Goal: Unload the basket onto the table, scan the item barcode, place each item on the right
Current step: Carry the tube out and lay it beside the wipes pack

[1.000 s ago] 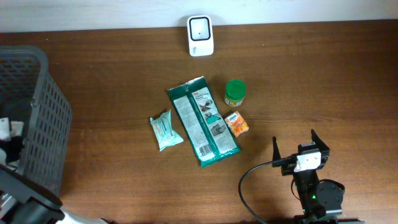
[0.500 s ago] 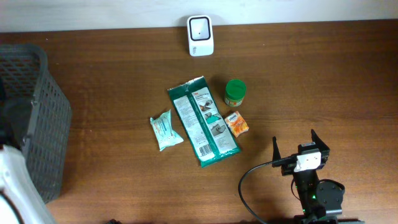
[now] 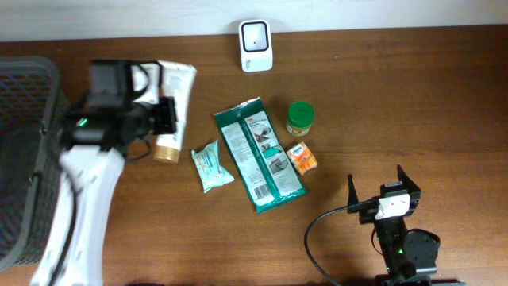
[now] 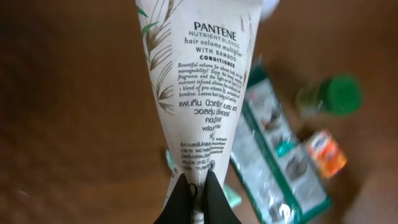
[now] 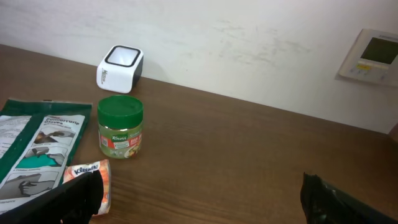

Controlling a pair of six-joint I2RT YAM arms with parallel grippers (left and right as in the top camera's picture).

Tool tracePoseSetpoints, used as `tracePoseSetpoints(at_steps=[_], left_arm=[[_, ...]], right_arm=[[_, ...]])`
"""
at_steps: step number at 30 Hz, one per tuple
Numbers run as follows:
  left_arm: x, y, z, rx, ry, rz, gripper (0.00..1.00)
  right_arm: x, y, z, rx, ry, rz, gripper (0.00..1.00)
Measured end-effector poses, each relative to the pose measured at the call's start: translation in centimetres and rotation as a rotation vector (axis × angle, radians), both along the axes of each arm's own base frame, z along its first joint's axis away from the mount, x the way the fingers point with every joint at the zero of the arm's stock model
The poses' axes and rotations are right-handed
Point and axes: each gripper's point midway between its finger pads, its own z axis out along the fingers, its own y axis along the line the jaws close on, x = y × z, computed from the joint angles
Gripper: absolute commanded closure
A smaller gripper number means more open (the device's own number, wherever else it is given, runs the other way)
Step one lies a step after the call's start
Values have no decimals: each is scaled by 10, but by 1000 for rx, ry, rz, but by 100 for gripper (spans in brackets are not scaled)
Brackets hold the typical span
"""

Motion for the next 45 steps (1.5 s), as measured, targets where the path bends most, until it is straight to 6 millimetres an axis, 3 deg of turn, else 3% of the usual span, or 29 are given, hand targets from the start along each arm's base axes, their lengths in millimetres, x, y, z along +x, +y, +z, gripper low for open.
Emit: tracePoseSetpoints(at_steps=[1,2,7,10,15,20,23,26,30,32,33,36,41,43,45], left_arm=[[0,-7,-33,7,115,-15,100],[2,-9,-53,10,176,-13,100],[4,1,-130,41,418,122,100],[6,8,-158,69,478,187,100],[8,12,-188,70,465,238,100],[12,-3,-197,62,410,241,100],[19,-30,-196,60,352,189,100],[18,-70,-195,62,311,95,100],[14,-84,-195,63,306,60,97],[12,-82,-195,62,314,66,60],[12,-79,-196,63,322,72,1],[3,-65,-204,73,372,106,1],[6,-58,-203,113,355,75,0],[15,-52,-193,148,322,35,1],[29,-41,-168,178,236,-21,1]], right_arm=[[0,0,0,0,0,0,2],[0,0,0,0,0,0,2],[0,0,0,0,0,0,2],[0,0,0,0,0,0,2],[0,0,0,0,0,0,2],[0,0,0,0,0,0,2],[0,0,0,0,0,0,2],[0,0,0,0,0,0,2],[0,0,0,0,0,0,2],[0,0,0,0,0,0,2],[0,0,0,0,0,0,2],[0,0,0,0,0,0,2],[0,0,0,0,0,0,2],[0,0,0,0,0,0,2],[0,0,0,0,0,0,2]])
